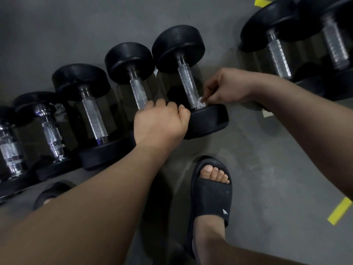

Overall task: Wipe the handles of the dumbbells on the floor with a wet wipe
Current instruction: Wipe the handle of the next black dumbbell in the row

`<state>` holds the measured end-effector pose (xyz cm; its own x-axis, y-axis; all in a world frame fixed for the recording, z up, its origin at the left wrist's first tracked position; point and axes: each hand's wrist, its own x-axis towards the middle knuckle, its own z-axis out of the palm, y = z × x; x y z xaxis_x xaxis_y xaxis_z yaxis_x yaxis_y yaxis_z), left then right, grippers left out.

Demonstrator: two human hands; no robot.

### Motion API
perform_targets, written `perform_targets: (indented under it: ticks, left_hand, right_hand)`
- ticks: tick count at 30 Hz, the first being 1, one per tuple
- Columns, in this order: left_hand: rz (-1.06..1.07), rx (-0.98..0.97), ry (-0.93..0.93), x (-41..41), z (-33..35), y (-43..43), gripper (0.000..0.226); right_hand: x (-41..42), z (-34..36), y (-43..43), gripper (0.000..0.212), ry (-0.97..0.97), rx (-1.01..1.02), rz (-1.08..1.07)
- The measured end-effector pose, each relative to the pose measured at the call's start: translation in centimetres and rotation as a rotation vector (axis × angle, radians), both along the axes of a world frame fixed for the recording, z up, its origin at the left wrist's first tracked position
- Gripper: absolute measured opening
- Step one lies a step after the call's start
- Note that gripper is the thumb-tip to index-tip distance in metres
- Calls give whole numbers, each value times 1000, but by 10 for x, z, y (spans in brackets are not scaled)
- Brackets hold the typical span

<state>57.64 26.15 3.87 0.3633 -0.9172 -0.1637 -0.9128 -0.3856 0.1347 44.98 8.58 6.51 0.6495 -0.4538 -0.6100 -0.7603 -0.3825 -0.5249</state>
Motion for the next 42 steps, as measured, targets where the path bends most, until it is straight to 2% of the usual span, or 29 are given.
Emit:
perform_targets:
  ticks: [3,7,11,13,16,18,23,29,33,38,42]
  left_hand:
    - [-1,-14,-4,0,1,1,52]
    - [9,-4,3,0,1,0,55]
    - [11,5,14,0,2,0,56]
    - [8,1,12,0,3,0,55]
    - [11,-9,-7,-1,3,1,55]
    - [12,-6,-9,-1,3,1,54]
    - [14,6,0,0,3,0,54]
    - [24,1,0,-1,3,0,52]
    - [21,8,12,0,2,0,54]
    - [17,-9,27,1,2,2,58]
    - [-28,-33,49,4,5,5,65]
  right_hand:
    - [0,-2,-1,9,-3,-16,-6]
    - [3,-9,3,6,-220,27,-235]
    - [-4,-4,5,9,-99,106,-50]
    - [0,-3,2,11,-99,70,-53]
    - [13,-9,-2,12,-287,20,-215]
    - [16,-12,-1,13,-336,25,-264]
    - [6,1,6,14,-117,57,2]
    - [19,-15,1,12,-359,-57,-197]
    - [12,-15,7,12,-255,-23,-83]
    - [22,-34,-2,8,-419,-182,-350]
    - [17,-48,2,8,-443,-117,-452]
